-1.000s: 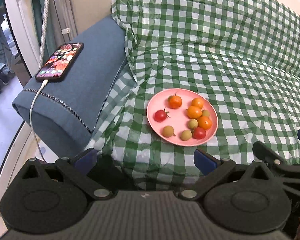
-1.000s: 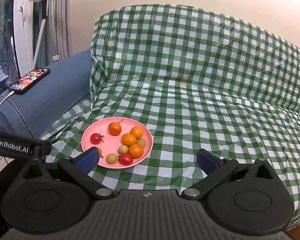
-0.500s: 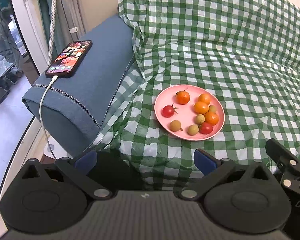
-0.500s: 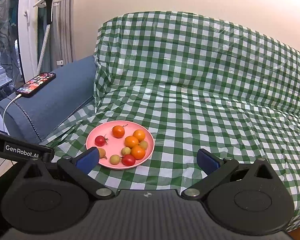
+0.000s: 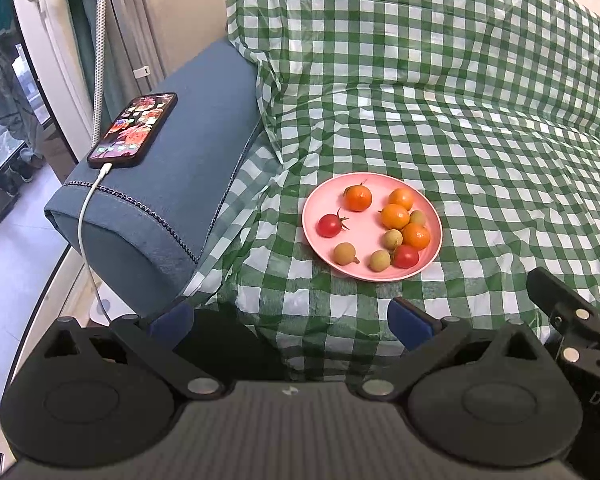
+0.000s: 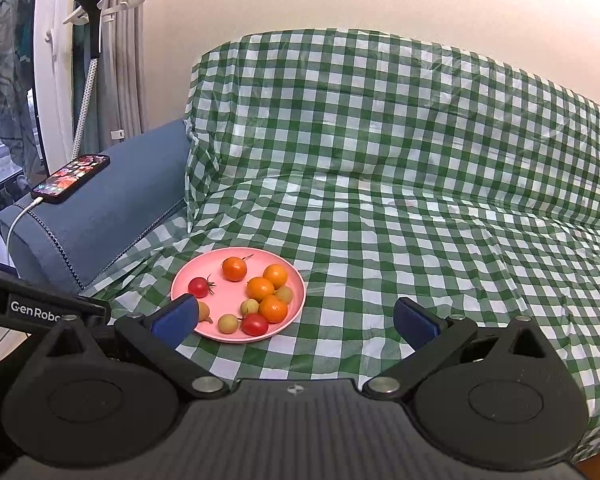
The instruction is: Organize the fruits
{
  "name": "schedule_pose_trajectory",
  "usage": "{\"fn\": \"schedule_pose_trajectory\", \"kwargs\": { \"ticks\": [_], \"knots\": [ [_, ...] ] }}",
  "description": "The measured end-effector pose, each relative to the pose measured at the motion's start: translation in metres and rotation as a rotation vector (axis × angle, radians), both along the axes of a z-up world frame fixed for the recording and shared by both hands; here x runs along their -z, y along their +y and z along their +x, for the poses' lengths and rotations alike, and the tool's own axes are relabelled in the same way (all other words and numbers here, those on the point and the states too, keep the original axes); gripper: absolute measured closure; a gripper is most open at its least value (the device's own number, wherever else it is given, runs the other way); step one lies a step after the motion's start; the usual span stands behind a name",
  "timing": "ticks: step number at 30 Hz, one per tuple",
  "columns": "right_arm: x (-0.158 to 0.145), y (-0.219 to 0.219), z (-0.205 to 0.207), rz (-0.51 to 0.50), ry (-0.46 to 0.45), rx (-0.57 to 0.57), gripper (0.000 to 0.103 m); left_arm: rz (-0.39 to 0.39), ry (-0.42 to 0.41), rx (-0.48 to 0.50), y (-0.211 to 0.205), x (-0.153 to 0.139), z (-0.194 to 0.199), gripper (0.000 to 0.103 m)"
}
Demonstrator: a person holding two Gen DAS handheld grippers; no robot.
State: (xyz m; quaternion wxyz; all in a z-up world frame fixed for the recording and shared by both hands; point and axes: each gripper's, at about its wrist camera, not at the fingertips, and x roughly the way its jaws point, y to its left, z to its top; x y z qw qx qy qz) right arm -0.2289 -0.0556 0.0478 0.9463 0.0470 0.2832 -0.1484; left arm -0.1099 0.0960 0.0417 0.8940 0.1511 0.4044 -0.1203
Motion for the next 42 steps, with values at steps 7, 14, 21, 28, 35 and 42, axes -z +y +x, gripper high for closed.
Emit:
{"fn": "schedule_pose_trajectory", "kwargs": {
  "ticks": [7, 14, 21, 28, 35, 42],
  "knots": [
    [0.0000, 0.0021, -0.0001, 0.005, 0.001, 0.002, 0.001, 0.002, -0.007, 0.012, -0.0013, -0.0007, -0.0013, 0.000],
    [0.0000, 0.0017, -0.0007, 0.006, 0.000, 0.002, 0.001, 0.004, -0.006, 0.013, -0.0007, -0.0005, -0.0008, 0.000],
    [-0.0005, 0.0017, -0.0012, 0.007, -0.001, 0.002, 0.001, -0.002, -0.011, 0.010, 0.0008, -0.0019, -0.0008, 0.000],
    [-0.0005, 0.0005, -0.0016, 0.008, -0.002, 0.001, 0.001, 0.004, -0.021, 0.016, 0.0002, -0.0027, -0.0022, 0.000],
    [-0.0002, 0.0005, -0.0017, 0.008, -0.002, 0.002, 0.001, 0.009, -0.025, 0.018, -0.0013, -0.0026, -0.0027, 0.000],
    [-0.0007, 0.0006, -0.0025, 0.011, -0.002, -0.002, 0.001, 0.007, -0.033, 0.017, -0.0007, -0.0025, -0.0033, 0.000]
  ]
}}
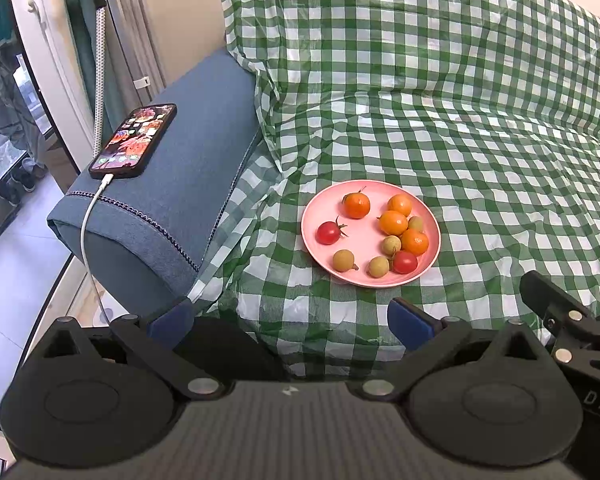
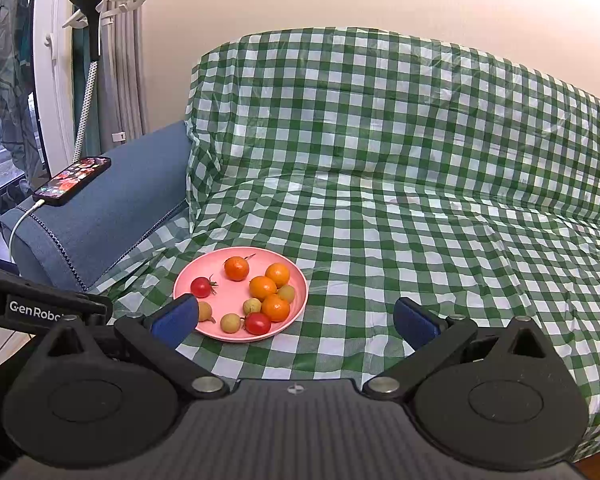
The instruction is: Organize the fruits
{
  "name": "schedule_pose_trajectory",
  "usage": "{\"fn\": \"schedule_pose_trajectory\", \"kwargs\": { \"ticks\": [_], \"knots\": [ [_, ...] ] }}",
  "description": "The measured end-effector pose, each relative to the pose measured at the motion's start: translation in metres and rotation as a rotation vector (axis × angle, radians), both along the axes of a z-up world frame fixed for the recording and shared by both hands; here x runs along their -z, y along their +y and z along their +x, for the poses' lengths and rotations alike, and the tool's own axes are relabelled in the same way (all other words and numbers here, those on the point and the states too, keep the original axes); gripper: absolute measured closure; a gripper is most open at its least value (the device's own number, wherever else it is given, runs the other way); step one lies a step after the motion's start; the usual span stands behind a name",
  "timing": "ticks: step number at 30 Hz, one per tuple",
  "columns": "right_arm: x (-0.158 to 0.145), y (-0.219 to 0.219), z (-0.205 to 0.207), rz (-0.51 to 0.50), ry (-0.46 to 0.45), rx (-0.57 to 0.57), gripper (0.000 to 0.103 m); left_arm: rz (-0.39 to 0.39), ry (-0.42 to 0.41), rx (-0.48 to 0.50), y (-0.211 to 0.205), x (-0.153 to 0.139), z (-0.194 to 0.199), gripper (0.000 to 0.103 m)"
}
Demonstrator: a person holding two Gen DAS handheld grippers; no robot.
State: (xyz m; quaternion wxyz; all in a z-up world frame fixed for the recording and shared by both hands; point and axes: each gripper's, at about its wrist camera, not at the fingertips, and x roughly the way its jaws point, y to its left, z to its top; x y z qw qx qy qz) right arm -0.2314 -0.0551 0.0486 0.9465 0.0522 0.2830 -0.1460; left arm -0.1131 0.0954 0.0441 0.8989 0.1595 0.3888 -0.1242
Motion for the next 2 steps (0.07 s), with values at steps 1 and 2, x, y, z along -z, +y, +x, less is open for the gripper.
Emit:
{"fn": "schedule_pose_trajectory", "kwargs": {
  "ticks": [1, 2],
  "knots": [
    [-0.0007, 0.0005, -0.0003, 0.000, -0.001, -0.001, 0.001, 0.002, -0.004, -0.001, -0.0001, 0.0002, -0.0004, 0.000],
    [-0.0011, 0.0013, -0.0004, -0.001, -0.002, 0.000, 0.001, 0.004, -0.005, -0.001, -0.0003, 0.0003, -0.0004, 0.000]
  ]
}}
